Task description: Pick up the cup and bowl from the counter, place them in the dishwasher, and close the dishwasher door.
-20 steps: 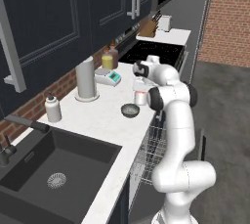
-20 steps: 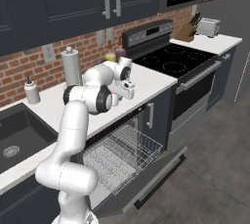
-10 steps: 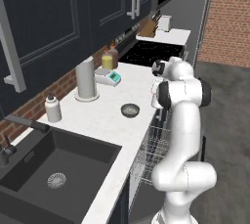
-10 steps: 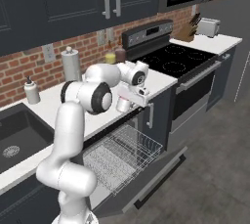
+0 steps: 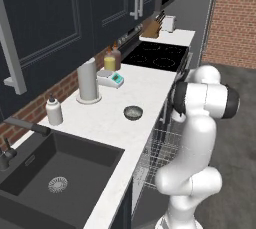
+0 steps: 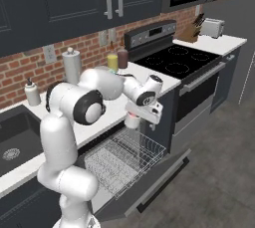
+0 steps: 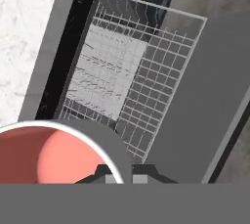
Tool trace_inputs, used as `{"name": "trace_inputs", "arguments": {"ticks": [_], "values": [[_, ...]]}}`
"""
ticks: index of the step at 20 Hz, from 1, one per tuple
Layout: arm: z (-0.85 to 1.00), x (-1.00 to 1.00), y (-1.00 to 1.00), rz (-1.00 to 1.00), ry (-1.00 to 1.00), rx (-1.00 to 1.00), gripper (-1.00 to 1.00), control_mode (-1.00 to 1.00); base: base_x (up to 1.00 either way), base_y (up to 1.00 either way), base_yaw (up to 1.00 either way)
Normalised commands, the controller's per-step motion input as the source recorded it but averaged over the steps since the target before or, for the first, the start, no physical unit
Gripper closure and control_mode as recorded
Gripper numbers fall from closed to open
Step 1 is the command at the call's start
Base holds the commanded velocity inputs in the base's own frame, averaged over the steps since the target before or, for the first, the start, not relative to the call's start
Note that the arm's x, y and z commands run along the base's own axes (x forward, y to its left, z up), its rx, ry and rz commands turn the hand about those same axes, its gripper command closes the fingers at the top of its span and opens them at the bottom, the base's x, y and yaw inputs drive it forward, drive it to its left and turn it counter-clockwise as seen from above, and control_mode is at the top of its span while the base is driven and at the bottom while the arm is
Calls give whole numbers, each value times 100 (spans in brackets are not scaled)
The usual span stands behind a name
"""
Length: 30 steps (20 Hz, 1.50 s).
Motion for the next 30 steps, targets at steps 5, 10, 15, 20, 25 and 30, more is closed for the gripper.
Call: {"name": "trace_inputs", "arguments": {"ticks": [5, 10, 15, 20, 25, 30], "values": [[-55, -75, 3, 0, -26, -12, 100, -100, 0, 0, 0], [-50, -4, -1, 0, -3, -1, 100, -100, 0, 0, 0], [-48, 14, -9, 1, 0, 18, 100, -100, 0, 0, 0], [-44, 11, -13, 0, 0, 25, 100, -100, 0, 0, 0], [-31, 35, -2, 0, 0, 11, 100, -100, 0, 0, 0], [-34, 49, 0, 0, 0, 0, 100, -100, 0, 0, 0]]}}
